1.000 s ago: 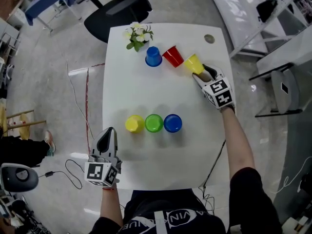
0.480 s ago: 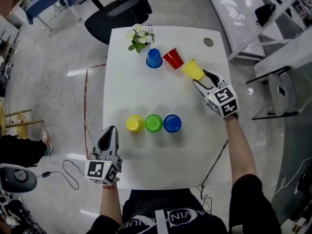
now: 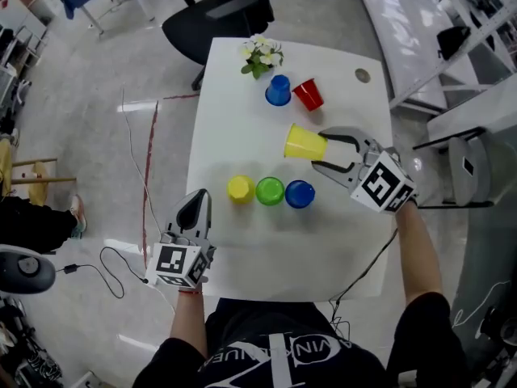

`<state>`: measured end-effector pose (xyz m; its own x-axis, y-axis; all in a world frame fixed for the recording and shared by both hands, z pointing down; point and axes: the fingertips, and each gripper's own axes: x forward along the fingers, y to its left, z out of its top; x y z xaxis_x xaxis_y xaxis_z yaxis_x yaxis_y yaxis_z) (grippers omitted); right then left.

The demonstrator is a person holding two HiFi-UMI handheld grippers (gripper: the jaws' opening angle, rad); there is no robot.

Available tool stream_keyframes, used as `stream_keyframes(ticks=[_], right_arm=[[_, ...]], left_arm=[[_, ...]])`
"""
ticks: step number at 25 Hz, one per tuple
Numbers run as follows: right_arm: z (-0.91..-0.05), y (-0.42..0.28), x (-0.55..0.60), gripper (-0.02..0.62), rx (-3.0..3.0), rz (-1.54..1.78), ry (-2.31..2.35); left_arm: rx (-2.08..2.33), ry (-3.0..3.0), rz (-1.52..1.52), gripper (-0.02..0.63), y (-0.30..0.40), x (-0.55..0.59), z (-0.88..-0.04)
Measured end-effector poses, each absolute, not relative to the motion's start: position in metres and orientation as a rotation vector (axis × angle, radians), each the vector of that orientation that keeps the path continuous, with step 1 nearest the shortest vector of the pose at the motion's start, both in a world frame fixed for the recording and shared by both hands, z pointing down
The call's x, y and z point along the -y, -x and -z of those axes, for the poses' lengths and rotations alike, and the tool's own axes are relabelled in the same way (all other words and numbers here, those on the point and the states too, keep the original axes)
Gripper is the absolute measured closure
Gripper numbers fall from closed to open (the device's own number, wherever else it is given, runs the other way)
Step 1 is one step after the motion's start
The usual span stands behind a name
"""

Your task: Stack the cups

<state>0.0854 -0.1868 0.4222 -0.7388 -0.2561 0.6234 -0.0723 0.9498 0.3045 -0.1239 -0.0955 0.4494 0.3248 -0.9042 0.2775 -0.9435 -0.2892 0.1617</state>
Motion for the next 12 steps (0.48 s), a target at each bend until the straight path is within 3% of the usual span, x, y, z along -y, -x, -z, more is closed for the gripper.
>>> stream_keyframes(ticks=[12], right_arm=[[-0.435,-0.048,0.111,0.360,2.020,0.500,0.190]], left_arm=[[1.693,-2.298,-0.145,0.601,0.136,0.073,-0.444]])
